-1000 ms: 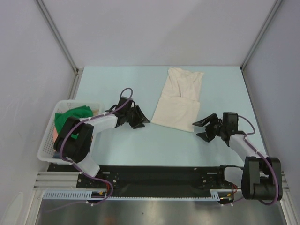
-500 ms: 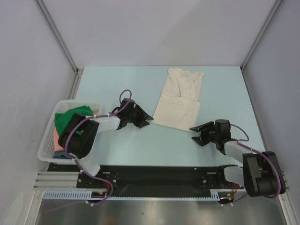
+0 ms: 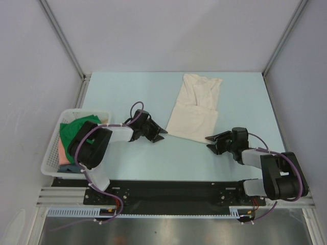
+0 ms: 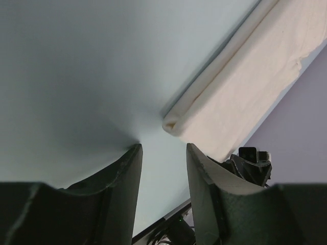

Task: Fold and stack the t-shirts
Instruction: Fold the tshirt

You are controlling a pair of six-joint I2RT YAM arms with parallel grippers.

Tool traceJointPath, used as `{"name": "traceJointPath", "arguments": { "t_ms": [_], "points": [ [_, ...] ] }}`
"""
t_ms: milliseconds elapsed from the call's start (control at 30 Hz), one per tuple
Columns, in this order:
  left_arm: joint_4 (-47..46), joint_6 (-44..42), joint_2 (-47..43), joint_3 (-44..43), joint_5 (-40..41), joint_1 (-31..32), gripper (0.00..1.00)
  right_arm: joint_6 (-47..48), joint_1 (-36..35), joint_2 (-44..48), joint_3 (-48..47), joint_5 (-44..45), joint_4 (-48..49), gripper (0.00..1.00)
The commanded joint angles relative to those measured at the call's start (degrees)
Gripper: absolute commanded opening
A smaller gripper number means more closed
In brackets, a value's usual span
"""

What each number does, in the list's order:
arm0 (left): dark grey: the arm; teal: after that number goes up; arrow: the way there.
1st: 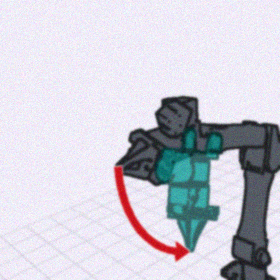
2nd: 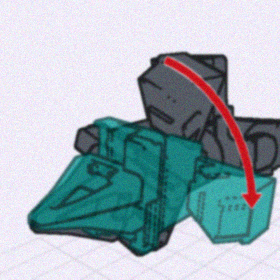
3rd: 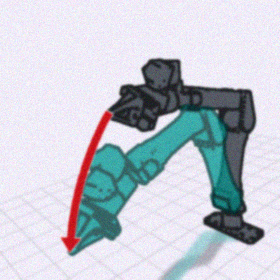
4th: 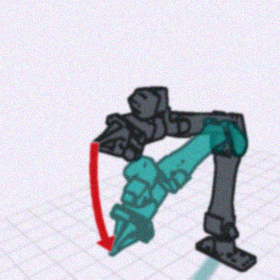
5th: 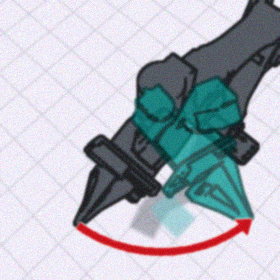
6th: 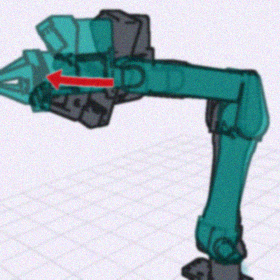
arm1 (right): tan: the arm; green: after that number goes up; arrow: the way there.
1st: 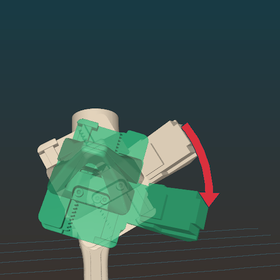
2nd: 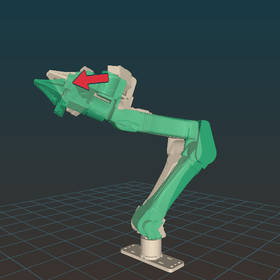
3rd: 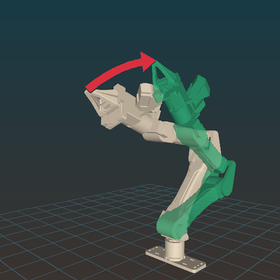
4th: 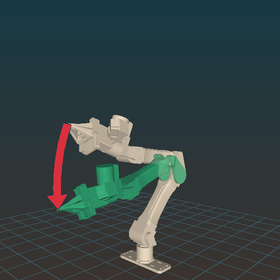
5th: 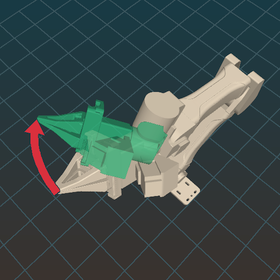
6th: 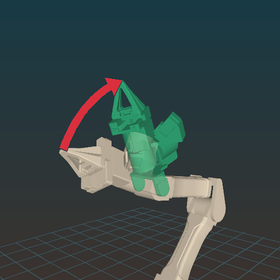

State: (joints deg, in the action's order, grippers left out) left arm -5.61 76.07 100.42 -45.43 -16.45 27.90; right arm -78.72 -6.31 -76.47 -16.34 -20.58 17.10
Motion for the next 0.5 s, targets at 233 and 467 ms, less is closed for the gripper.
{"name": "traceJointPath", "arguments": {
  "t_ms": [233, 467],
  "points": [
    [-1.96, 4.70, 2.41, 0.87, 2.38, 0.31, 0.43, -0.38, -1.78, -0.88, -1.68, 3.97, -1.72, 0.47],
    [-0.72, 4.88, 3.46, -0.09, 4.05, -0.21, 0.44, -0.38, -1.96, -0.88, -2.29, 4.23, -1.81, 0.46]
  ]
}}
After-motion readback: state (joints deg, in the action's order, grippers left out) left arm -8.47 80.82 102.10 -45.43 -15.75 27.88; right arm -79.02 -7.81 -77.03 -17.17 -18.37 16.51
